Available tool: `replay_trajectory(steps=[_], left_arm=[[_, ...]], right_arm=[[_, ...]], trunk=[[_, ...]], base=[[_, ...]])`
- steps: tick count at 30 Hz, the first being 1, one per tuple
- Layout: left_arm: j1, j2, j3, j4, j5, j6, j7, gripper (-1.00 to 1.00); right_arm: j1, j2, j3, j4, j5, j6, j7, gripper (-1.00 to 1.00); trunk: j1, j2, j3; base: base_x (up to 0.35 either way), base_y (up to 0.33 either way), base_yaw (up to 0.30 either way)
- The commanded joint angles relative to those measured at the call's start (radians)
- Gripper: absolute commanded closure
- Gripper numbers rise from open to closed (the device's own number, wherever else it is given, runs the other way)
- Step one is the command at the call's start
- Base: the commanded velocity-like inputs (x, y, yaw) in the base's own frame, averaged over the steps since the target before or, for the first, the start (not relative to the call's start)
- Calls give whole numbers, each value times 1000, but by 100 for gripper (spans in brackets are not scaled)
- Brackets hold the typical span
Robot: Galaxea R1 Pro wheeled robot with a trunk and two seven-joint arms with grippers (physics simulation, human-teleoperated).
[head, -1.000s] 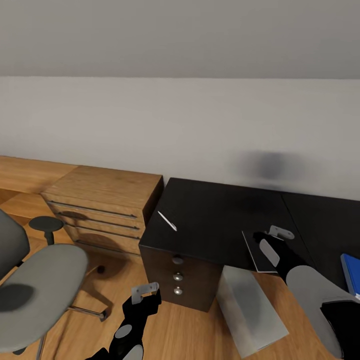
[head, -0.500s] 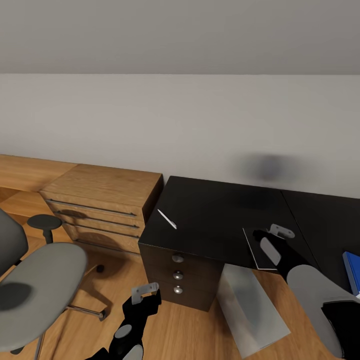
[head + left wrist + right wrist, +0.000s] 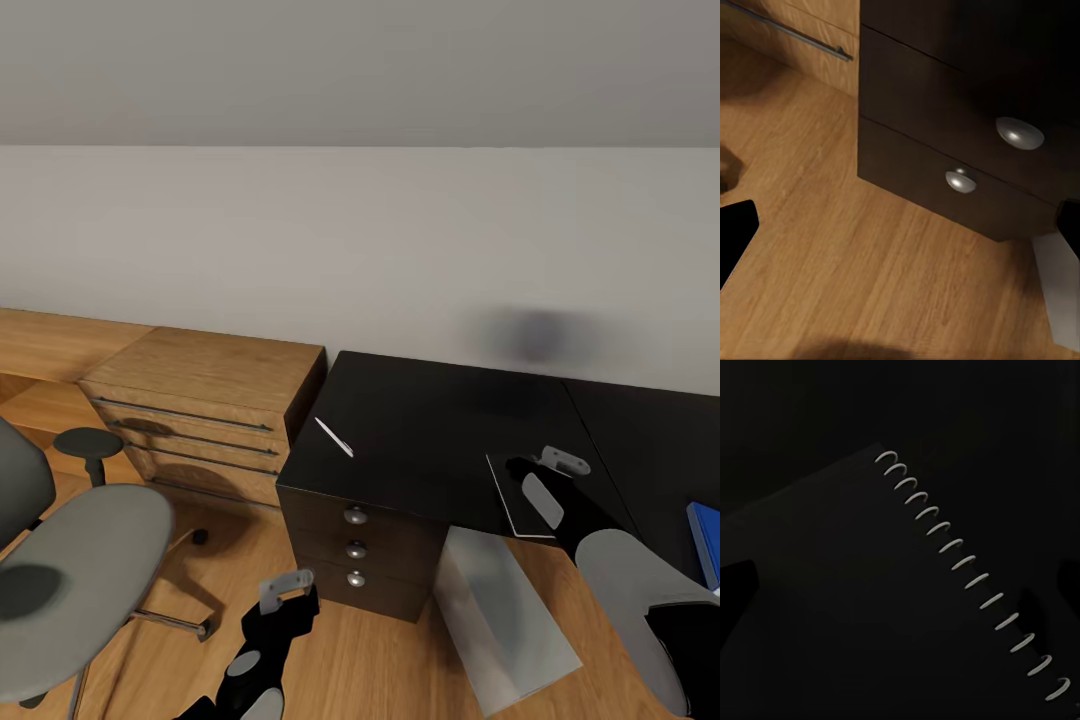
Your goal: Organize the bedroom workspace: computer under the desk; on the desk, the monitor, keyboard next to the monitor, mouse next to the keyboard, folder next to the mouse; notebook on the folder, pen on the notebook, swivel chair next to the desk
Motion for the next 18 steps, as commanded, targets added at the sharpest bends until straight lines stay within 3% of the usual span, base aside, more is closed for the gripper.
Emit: replay_trajectory(steps=[1, 7, 18], left_arm=[[-1, 1, -2, 1, 2, 5, 7, -100], [-2, 2, -2, 15, 2, 4, 6, -100], [-1, 2, -1, 20, 2, 4, 5, -100]], right_arm=[[0, -1, 9, 28, -18, 6, -6, -100], [1, -1, 9, 27, -18, 6, -6, -100], [0, -1, 10, 27, -18, 5, -6, -100]], trunk=[[0, 0, -1], [0, 0, -1], [0, 0, -1]], base=[[0, 0, 0], [-13, 0, 0], [-151, 0, 0]])
